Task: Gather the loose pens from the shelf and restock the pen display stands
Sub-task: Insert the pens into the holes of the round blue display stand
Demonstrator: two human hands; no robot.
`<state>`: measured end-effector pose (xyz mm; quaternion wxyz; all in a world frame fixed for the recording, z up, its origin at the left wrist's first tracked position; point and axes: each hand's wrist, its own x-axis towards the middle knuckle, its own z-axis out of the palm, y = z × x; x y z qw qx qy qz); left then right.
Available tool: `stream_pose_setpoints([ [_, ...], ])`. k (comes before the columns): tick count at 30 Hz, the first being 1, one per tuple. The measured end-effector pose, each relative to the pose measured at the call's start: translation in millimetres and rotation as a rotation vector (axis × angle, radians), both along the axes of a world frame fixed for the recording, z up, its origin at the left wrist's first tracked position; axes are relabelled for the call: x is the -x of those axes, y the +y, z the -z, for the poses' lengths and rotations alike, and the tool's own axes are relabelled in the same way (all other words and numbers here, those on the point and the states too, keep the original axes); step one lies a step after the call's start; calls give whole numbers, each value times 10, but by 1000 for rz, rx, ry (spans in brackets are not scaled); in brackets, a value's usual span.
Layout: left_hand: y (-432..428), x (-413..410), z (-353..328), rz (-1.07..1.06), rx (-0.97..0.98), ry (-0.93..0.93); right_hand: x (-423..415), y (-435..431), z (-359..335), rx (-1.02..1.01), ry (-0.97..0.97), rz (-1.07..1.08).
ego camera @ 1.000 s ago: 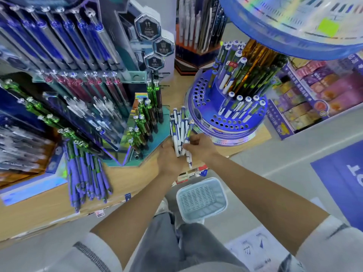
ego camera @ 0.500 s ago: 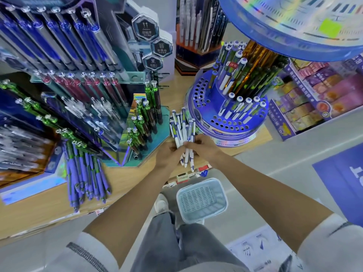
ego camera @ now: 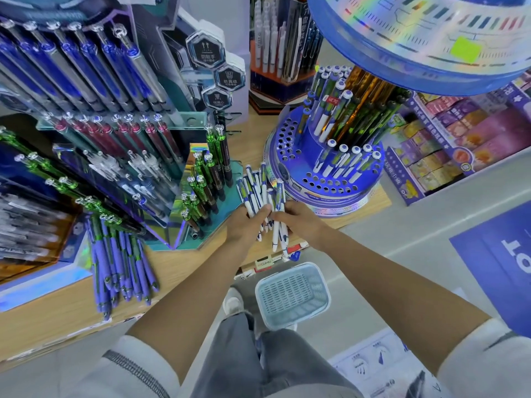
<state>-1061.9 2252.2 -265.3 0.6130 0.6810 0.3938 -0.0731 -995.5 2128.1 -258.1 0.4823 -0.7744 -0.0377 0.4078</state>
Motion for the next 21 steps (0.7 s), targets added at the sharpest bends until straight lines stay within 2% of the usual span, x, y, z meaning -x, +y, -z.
stream_pose_setpoints([
  [5,-16,-51,25,29,-7,37,9,-47,16,-8,5,24],
  [12,-25,88,-79,-9,151,-67,27,-107,-6,-42,-25,37],
  [17,-34,179,-140,39,178,-94,71,-142,-79,-127,-24,47],
  [21,-89,263,-191,162,139,-90,129,-136,-174,-173,-42,17],
])
